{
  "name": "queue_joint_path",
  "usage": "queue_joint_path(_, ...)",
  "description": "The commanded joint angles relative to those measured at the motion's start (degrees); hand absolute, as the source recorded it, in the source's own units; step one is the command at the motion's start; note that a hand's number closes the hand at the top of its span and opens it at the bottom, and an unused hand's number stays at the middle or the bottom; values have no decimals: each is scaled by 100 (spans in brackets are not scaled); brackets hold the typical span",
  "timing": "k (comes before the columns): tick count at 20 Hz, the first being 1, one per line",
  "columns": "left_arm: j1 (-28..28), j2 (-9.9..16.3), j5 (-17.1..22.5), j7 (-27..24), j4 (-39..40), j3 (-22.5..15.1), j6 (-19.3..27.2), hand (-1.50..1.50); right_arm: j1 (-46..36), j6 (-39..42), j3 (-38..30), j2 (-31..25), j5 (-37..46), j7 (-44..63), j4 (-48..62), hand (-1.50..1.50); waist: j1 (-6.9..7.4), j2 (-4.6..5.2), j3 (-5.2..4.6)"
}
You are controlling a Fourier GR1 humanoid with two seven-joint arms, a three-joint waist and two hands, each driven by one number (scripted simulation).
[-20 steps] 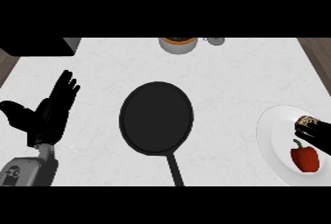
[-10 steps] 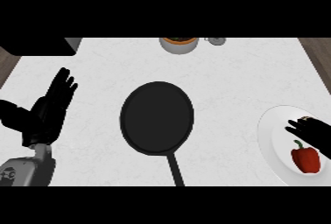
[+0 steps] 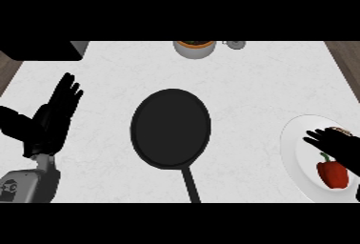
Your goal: Pick the bell pepper from the plate and place it in the pan
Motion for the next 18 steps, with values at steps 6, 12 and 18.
queue_joint_path(6, 222, -156, -169, -135, -43, 103, -169, 0, -378, -389, 82, 785, 513, -73, 930, -150, 14, 2, 0)
queue_joint_path(12, 388, -314, -379, 222, -646, -83, -32, 0, -251, -693, 145, 947, 685, -435, 1088, 150, -1, -9, 0)
queue_joint_path(18, -199, -384, -413, 242, -159, 93, 10, 0, -689, -686, -92, 904, 642, -864, 1403, 150, -7, -1, 0)
